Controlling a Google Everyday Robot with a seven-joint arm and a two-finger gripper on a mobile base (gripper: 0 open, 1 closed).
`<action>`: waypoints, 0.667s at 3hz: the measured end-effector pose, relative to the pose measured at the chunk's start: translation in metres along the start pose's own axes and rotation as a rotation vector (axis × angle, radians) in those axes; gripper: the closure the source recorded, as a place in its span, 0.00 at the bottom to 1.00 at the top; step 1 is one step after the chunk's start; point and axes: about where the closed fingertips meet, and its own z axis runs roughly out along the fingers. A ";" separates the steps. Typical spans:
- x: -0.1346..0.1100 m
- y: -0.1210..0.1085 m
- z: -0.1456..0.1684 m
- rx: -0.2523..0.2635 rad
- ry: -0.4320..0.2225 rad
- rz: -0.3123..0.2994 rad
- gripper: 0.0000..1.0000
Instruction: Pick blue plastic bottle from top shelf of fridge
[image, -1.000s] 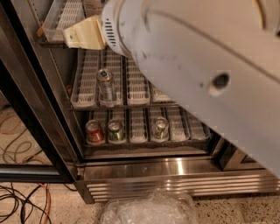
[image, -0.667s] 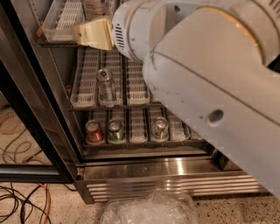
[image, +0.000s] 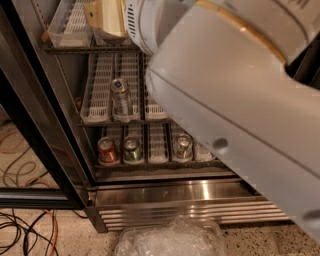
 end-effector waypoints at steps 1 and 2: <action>0.003 0.018 0.021 0.009 0.003 0.063 0.00; 0.012 0.032 0.044 0.042 0.003 0.109 0.00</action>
Offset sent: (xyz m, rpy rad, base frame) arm 0.0701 0.0563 -0.0467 0.3663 0.0728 -0.1770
